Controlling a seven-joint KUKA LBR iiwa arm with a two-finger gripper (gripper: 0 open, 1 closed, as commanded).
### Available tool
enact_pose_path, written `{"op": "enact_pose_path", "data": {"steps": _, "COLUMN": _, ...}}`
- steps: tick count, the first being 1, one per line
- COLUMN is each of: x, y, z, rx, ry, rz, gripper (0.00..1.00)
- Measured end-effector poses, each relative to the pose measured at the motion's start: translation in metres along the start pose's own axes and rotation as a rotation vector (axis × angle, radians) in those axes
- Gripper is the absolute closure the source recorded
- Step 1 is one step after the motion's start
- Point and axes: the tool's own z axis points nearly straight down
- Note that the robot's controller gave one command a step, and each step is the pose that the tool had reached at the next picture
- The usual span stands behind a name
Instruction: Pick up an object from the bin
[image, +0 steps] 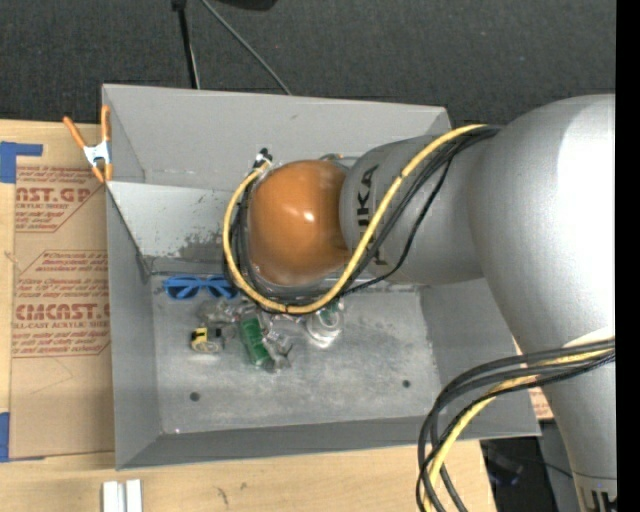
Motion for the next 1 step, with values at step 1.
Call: {"op": "enact_pose_path", "data": {"steps": 1, "x": -0.0018, "y": 0.0023, "z": -0.0003, "rx": -0.003, "ry": -0.002, "rz": -0.001, "gripper": 1.0}}
